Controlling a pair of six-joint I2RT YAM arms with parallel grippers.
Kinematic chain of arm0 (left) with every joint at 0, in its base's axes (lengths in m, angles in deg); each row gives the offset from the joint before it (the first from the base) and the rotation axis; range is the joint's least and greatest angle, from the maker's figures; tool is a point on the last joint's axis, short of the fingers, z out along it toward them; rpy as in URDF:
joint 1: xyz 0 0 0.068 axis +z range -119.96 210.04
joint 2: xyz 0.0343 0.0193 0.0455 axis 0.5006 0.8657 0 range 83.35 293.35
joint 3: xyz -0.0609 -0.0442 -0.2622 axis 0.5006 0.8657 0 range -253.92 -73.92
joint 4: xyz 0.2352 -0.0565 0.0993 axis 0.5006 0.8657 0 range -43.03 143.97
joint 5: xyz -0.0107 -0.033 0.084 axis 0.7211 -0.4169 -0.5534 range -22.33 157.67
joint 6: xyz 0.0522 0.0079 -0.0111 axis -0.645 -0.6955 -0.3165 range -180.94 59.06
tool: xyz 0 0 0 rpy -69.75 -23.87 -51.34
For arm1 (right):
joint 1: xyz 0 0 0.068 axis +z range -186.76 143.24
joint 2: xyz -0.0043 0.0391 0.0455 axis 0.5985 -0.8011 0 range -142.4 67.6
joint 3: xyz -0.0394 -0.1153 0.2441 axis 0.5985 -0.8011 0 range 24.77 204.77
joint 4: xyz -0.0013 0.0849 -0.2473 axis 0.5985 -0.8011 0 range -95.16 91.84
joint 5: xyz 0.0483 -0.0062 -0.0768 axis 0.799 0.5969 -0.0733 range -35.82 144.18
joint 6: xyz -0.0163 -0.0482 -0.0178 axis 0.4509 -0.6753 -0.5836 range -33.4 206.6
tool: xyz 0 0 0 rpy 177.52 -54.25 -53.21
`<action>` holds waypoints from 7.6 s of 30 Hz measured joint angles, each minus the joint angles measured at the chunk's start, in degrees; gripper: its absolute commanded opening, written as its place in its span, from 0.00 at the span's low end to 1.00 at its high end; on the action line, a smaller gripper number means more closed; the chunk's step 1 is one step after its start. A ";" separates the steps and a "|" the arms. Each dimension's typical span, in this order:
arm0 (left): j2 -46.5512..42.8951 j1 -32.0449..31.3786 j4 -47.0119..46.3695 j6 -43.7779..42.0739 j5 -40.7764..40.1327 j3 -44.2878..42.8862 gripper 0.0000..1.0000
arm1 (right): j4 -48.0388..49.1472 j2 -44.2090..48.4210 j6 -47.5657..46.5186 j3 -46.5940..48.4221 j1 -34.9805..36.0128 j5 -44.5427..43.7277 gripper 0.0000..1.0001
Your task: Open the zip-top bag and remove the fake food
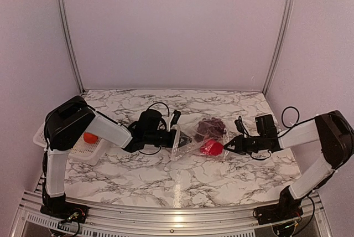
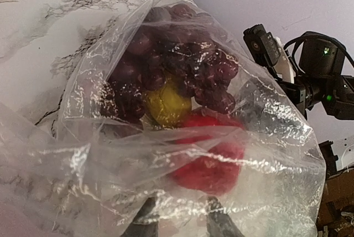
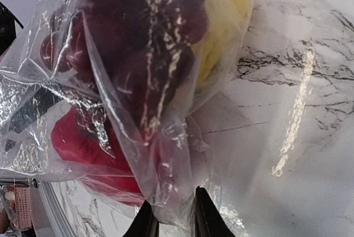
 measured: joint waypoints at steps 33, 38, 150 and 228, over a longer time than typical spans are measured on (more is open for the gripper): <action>7.65 -3.98 4.22 -7.15 1.66 -11.58 0.92 | 4.98 -6.54 1.64 3.80 6.10 0.92 0.00; 8.50 -4.15 5.11 -7.45 1.36 -11.76 0.99 | 6.64 -8.81 2.71 5.73 8.96 1.64 0.00; -9.79 -5.07 37.70 -4.96 -26.95 -2.19 0.57 | 7.28 -2.01 3.91 -0.11 6.23 0.92 0.00; -65.20 26.67 47.89 -5.90 -15.67 27.21 0.86 | 9.18 0.26 5.31 -3.80 5.01 1.01 0.00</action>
